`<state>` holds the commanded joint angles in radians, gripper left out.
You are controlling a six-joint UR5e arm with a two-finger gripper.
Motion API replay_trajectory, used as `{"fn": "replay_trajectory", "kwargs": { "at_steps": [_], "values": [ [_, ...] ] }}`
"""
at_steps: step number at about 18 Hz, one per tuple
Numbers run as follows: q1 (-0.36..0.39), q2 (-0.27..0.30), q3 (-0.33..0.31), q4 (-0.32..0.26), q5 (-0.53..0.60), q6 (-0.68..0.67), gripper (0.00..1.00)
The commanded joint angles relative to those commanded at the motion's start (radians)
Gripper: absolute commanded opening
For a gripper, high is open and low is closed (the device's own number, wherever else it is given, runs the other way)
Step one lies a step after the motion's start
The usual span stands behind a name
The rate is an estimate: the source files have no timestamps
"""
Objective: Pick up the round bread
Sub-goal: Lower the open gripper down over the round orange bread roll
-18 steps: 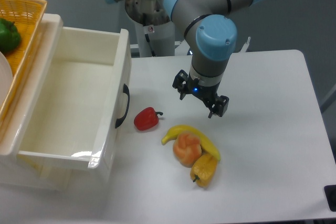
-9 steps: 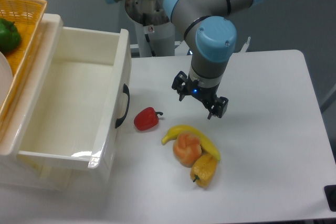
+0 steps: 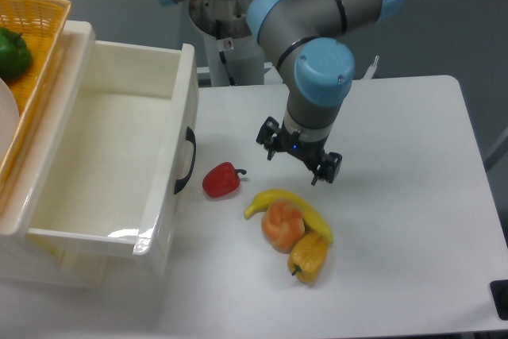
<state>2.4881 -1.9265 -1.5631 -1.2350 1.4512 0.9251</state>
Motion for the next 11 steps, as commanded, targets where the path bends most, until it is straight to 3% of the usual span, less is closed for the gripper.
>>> {"fn": "replay_trajectory", "kwargs": {
  "at_steps": [11],
  "values": [
    [-0.032, -0.072, -0.021, 0.006, 0.011, -0.058, 1.0]
  ]
}}
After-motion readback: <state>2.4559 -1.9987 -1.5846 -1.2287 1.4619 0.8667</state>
